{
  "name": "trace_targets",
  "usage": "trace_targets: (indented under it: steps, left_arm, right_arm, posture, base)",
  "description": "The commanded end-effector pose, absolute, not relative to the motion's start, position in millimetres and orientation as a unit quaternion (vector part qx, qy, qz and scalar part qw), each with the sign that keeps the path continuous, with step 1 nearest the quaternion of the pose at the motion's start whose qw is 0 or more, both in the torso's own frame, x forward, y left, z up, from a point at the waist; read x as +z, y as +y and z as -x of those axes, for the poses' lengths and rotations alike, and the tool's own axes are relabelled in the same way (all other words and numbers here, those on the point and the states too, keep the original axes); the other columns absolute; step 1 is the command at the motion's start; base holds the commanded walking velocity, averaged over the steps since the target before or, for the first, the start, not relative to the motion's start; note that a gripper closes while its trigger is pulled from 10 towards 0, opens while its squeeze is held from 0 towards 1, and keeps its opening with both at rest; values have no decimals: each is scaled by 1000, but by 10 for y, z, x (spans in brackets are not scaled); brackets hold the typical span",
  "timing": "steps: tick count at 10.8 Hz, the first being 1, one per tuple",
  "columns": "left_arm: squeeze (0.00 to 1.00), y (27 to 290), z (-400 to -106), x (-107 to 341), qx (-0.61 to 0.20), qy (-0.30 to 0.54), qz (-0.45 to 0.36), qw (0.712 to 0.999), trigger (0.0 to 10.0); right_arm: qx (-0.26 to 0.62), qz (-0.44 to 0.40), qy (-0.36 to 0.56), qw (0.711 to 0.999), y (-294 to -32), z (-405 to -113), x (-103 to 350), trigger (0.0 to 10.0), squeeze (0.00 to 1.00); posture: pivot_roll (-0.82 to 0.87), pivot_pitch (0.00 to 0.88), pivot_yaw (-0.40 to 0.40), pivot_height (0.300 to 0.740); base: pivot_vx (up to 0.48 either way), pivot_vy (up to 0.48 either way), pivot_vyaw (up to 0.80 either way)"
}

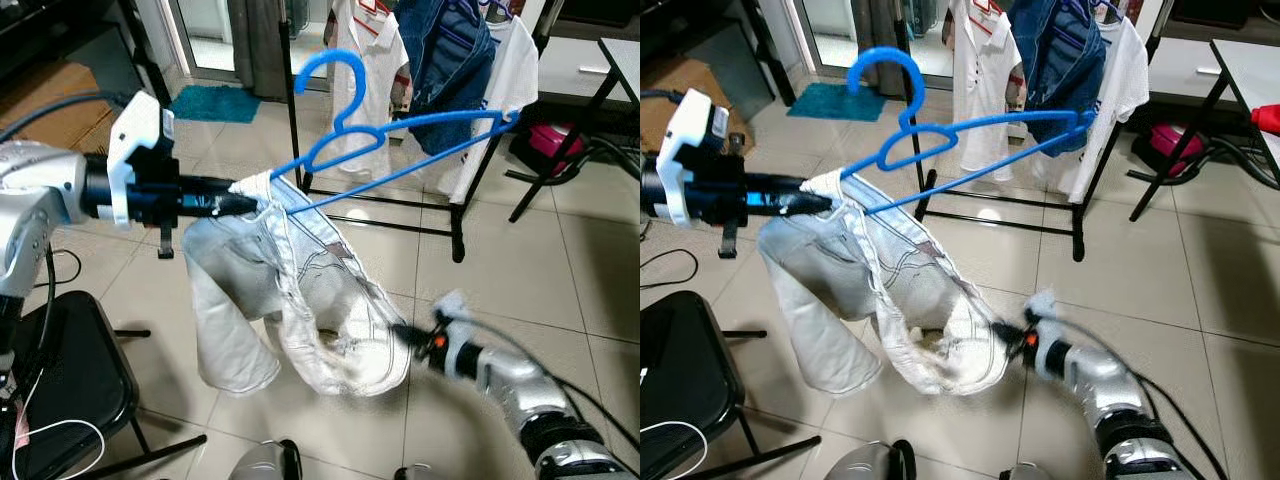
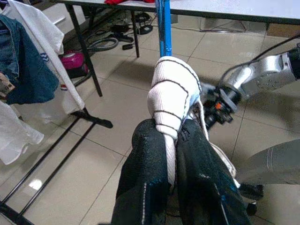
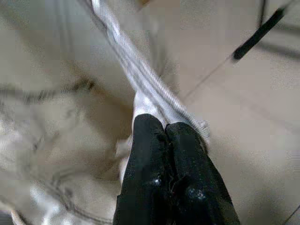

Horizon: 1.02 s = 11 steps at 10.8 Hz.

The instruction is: Hang hanger

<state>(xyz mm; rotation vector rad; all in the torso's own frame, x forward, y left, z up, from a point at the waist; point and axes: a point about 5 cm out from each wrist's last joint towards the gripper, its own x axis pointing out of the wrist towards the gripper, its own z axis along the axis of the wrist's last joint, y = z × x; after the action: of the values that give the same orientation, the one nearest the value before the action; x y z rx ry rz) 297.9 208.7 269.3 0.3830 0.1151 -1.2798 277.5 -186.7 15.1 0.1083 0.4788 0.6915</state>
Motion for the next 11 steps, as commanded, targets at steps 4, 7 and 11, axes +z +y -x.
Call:
trace_targets:
  steps: [4,7,11]
  left_arm:
    - [0,2007,-2873,2710,-605,25,-164,779,0]
    - [0,2045,-2856,2797,-627,14,-152,764,0]
    - [0,2186,-2809,2987,-658,32,-151,737,0]
  right_arm:
    - [346,-37,117,930,-1928,-2839,515,10000,0]
    - [425,-44,75,901,-1812,-2732,727,10000,1000]
    - [486,-75,25,871,-1713,-2606,1081,10000,1000]
  posture:
    - [-64,51,75,740]
    - [-47,59,94,740]
    - [-13,88,137,740]
  base:
    - [0,0,0]
    - [0,0,0]
    - [0,0,0]
